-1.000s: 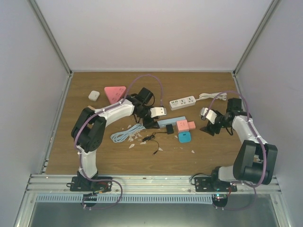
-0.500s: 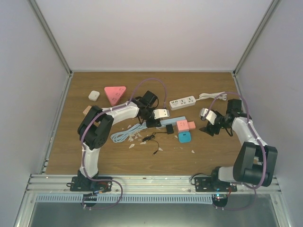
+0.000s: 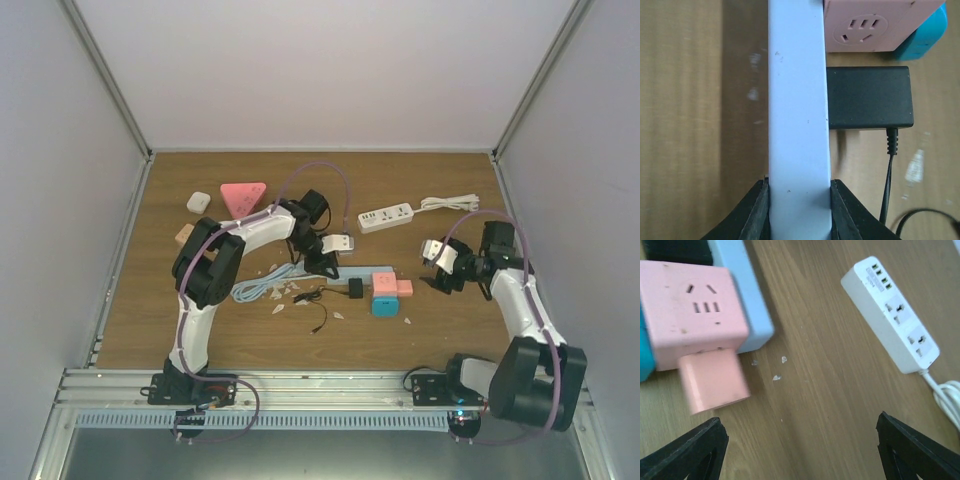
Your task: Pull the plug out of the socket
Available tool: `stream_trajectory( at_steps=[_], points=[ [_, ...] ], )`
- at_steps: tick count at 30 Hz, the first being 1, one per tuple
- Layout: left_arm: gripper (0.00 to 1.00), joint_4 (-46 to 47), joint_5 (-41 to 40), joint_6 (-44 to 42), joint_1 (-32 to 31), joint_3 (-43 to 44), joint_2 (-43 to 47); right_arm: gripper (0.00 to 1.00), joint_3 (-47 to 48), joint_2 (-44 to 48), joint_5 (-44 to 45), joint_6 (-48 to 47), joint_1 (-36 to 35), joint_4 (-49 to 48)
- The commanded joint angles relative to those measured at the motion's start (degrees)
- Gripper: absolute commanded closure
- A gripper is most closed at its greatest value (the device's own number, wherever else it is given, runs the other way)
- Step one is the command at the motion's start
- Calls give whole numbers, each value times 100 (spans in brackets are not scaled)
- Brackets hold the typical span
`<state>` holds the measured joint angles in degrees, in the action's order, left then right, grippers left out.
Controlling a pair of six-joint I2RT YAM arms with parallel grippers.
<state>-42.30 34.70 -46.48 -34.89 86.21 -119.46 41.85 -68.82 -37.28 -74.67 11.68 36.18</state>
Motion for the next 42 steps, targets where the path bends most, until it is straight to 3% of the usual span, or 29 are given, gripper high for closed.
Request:
stream_trajectory(
  at_steps=[1,6,12,20,30,42],
  points=[
    [100,-1492,1291,-692,123,333,-323,16,-324,608,-405,-448,-20,-259],
    [100,-2258,1917,-917,456,851,-805,15,-349,706,-614,-701,-128,115],
    [100,-2532,2017,-902,633,1107,-1146,16,-608,846,-568,-943,-353,458],
    [100,-2863,2121,-1053,671,1299,-1464,21,-1147,896,-168,-660,-948,-137],
    [100,-2919,2142,-1004,729,1347,-1547,38,-1433,817,401,-105,-1831,-1080],
    [100,-3130,2149,-1162,760,1465,-1692,61,-1571,606,619,22,-2123,-1549]
  ],
)
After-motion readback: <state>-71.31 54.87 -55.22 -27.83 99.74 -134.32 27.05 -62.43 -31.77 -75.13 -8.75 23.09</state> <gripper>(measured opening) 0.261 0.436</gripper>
